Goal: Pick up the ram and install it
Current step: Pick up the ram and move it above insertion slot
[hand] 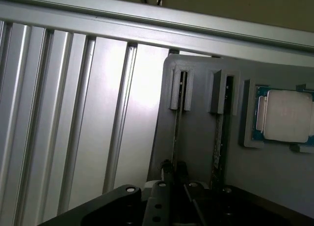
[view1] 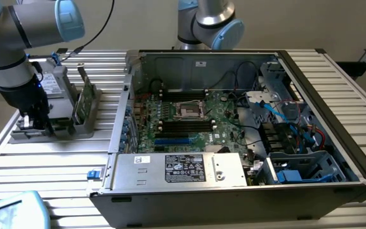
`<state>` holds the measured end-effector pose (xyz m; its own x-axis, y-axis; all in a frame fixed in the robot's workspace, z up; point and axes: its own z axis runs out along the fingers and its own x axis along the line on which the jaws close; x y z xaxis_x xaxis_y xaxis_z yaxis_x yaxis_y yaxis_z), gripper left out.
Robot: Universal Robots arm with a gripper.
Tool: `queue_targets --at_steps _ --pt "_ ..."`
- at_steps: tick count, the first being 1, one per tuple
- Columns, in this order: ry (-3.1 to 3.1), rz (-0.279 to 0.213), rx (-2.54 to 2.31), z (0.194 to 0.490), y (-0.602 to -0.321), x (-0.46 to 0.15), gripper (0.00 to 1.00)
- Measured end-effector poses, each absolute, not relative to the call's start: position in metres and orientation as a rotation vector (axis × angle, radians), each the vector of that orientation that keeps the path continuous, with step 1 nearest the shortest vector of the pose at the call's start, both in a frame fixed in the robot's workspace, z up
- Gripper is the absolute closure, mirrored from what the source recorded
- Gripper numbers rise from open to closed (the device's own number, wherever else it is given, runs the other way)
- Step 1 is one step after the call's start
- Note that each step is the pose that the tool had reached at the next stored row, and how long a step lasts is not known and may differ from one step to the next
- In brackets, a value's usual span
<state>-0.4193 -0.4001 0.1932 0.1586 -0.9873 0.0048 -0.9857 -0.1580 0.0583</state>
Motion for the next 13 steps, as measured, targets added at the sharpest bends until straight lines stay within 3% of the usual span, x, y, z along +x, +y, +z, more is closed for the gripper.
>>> queue_targets --at_steps 13 --pt "-2.007 -0.053 2.355 0.1934 -0.4001 -0.4192 0.86"
